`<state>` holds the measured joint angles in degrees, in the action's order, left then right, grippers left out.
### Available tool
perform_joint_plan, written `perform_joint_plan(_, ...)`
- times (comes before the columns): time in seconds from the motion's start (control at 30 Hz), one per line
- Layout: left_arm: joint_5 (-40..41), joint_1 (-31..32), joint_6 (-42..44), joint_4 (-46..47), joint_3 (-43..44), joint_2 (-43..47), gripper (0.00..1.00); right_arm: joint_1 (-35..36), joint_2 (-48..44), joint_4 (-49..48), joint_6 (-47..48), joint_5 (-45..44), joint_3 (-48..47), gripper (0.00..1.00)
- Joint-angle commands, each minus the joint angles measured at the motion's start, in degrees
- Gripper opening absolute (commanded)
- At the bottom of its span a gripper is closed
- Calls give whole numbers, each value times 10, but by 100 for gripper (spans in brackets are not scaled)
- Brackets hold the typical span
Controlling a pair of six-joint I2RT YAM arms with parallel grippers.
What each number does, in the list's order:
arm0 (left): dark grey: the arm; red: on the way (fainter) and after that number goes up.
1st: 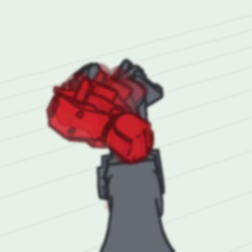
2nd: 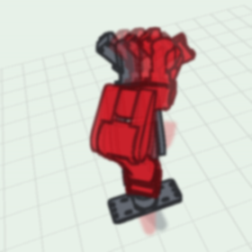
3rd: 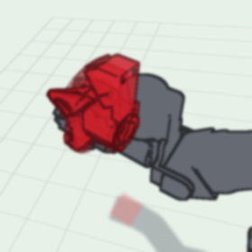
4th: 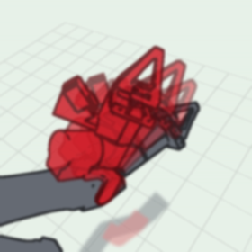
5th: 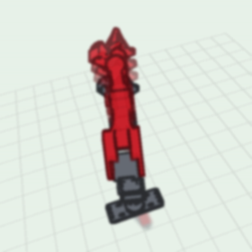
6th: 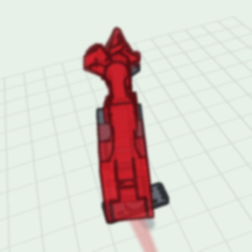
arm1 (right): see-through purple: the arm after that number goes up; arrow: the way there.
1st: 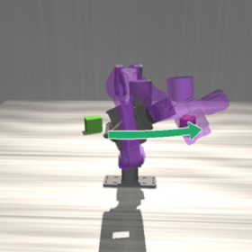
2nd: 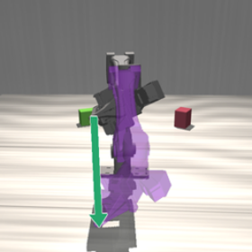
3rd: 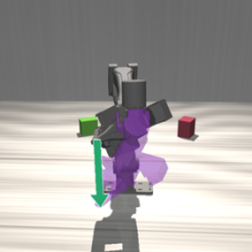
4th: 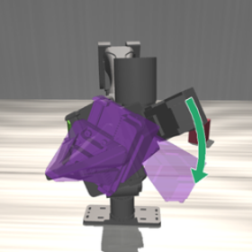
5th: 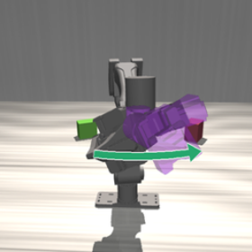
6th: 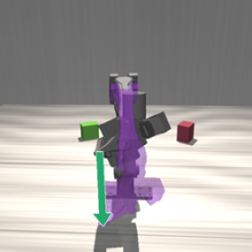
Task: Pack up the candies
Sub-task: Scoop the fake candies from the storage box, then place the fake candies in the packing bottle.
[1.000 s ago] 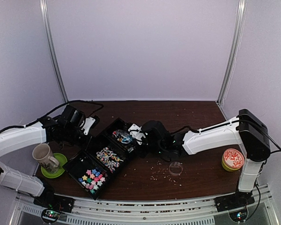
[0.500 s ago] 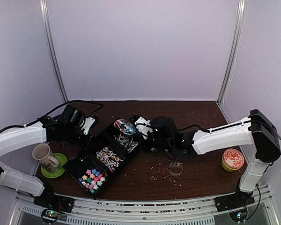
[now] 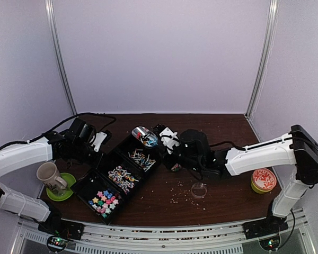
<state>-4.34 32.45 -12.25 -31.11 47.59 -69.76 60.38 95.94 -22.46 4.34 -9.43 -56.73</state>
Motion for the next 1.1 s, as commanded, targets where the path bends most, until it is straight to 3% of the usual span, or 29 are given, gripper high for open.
perform_joint_plan(0.0,-9,-6,-13,64,41,15,0,-4,-50,25,4,-27,-2,0)
perform_joint_plan(0.57,1,-22,-23,48,47,12,0,-23,-209,304,-5,-83,9,0)
perform_joint_plan(1.07,3,-22,-23,47,47,7,0,-27,-241,548,-42,-96,-65,0)
